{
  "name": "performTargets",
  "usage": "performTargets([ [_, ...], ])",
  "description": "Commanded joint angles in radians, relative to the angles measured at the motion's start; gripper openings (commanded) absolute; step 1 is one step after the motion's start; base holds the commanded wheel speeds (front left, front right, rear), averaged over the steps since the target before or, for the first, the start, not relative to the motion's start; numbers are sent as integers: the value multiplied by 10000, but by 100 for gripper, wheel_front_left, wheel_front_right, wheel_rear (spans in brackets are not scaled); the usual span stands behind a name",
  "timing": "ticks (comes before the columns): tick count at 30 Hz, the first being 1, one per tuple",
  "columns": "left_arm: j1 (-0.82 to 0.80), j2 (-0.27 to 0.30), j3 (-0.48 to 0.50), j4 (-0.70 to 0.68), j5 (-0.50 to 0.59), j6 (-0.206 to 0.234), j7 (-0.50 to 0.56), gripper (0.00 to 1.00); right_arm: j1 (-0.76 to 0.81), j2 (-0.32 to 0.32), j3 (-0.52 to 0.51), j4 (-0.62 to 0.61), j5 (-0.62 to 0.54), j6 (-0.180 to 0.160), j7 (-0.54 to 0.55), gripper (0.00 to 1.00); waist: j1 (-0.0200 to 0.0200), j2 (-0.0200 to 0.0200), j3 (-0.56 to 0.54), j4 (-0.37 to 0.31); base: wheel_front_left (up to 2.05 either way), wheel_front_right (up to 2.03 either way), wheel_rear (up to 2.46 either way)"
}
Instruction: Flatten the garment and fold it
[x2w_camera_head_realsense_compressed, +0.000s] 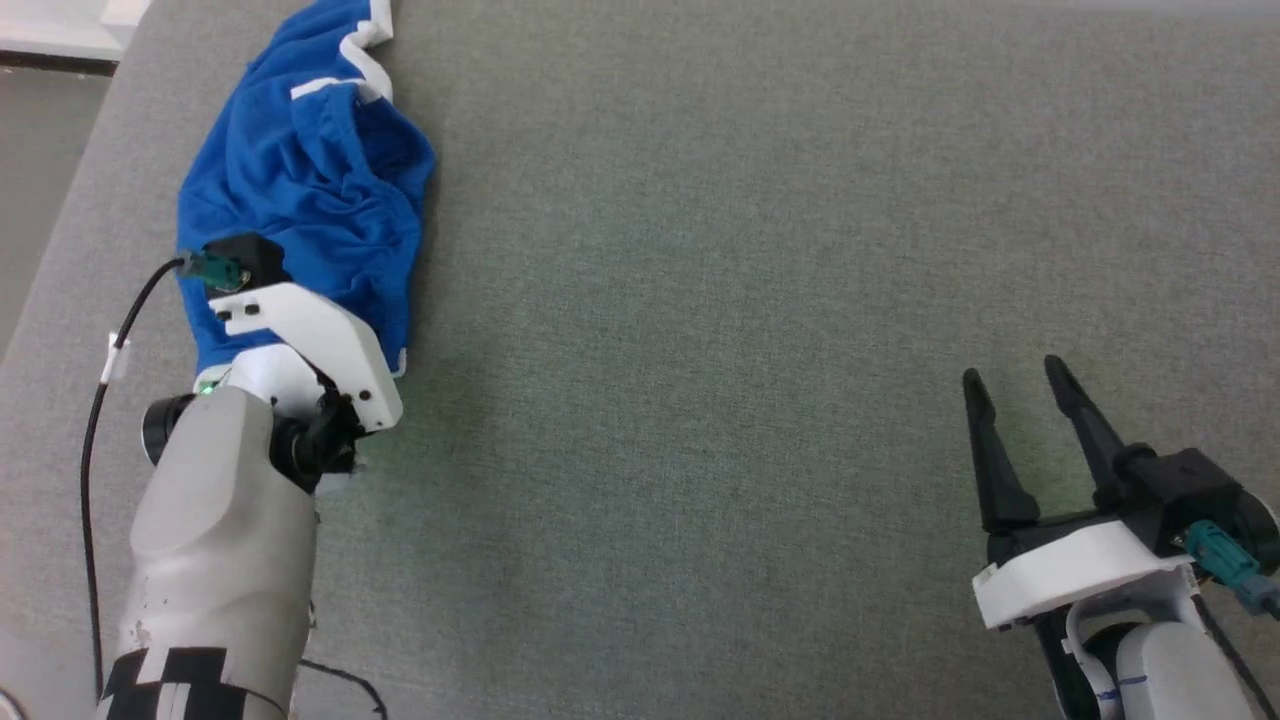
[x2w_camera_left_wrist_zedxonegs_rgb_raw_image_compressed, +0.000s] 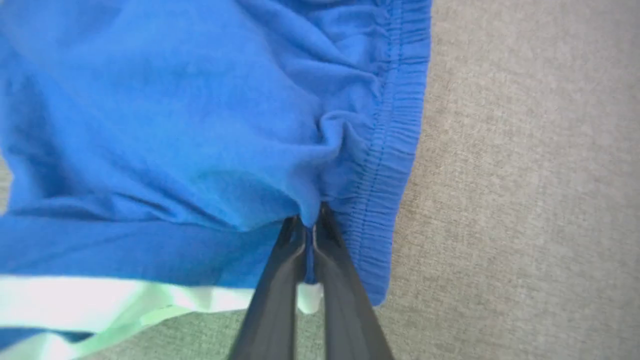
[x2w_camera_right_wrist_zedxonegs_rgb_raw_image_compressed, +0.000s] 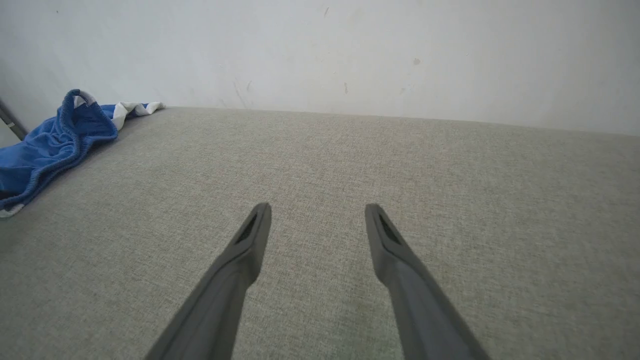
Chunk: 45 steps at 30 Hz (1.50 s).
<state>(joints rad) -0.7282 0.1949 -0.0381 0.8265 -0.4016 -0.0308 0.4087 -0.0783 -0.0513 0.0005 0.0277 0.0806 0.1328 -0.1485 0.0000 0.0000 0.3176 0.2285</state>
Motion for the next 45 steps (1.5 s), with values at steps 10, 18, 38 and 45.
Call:
performTargets([
  [10,-1763,136,143,-1211,-222,-450,-1956,0,33,11,381,891,670,-21,-537,100,0,0,-1658,-440,0,0,0],
  [18,-3022,-409,-833,-2658,-795,-933,-1401,0,352,11,185,1552,1146,-21,-889,100,0,0,-2577,-1535,0,0,0],
  [38,2865,-1443,-6210,-2012,-3109,-504,1196,0,810,11,-221,2085,1358,-21,-1108,100,0,0,-2669,-2400,0,0,0],
  [45,2591,-1445,-5331,-3230,-4912,304,-454,100,881,11,-209,2184,1400,-21,-1125,100,0,0,-2941,-1934,0,0,0],
])
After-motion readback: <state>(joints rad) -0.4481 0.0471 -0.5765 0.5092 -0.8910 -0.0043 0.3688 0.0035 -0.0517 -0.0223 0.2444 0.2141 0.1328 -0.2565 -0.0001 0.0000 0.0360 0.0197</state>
